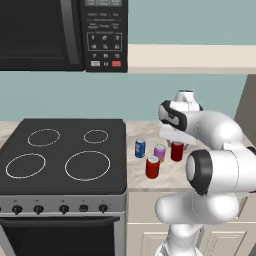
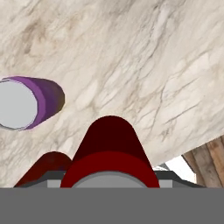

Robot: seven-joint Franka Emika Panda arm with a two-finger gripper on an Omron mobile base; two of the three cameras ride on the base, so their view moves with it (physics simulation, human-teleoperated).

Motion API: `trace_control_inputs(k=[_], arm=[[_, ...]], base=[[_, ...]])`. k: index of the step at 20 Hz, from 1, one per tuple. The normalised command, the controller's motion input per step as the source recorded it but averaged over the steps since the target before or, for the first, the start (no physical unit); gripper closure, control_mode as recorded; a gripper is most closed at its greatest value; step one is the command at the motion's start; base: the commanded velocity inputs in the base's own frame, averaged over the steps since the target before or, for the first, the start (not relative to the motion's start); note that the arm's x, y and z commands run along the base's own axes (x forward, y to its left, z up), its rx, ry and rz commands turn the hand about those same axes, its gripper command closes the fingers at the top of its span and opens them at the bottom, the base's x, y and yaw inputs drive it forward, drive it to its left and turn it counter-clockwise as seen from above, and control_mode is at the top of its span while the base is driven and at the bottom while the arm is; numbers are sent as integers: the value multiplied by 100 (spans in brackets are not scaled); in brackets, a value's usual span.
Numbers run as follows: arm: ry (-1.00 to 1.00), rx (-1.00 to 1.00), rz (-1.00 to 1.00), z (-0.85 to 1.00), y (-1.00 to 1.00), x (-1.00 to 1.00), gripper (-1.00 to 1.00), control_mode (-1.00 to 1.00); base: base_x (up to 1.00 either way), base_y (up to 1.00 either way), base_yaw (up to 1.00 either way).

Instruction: Four empty soda cans are scattered around the kitchen. Gather all the cans and cluster them next to the stove for recycling.

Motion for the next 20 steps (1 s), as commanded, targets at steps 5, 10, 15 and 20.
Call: trace_control_inputs(k=[5, 10, 15, 20], arm=[[-3, 2, 6, -30, 1, 0, 100, -100], [-8, 0, 2, -31, 3, 8, 100, -100], [-9, 3, 0, -25, 2, 15, 100, -100], [-11, 6, 2, -21, 4, 6, 100, -100]], base=[[0, 0, 0], [0, 0, 0], [0, 0, 0], [0, 0, 0]])
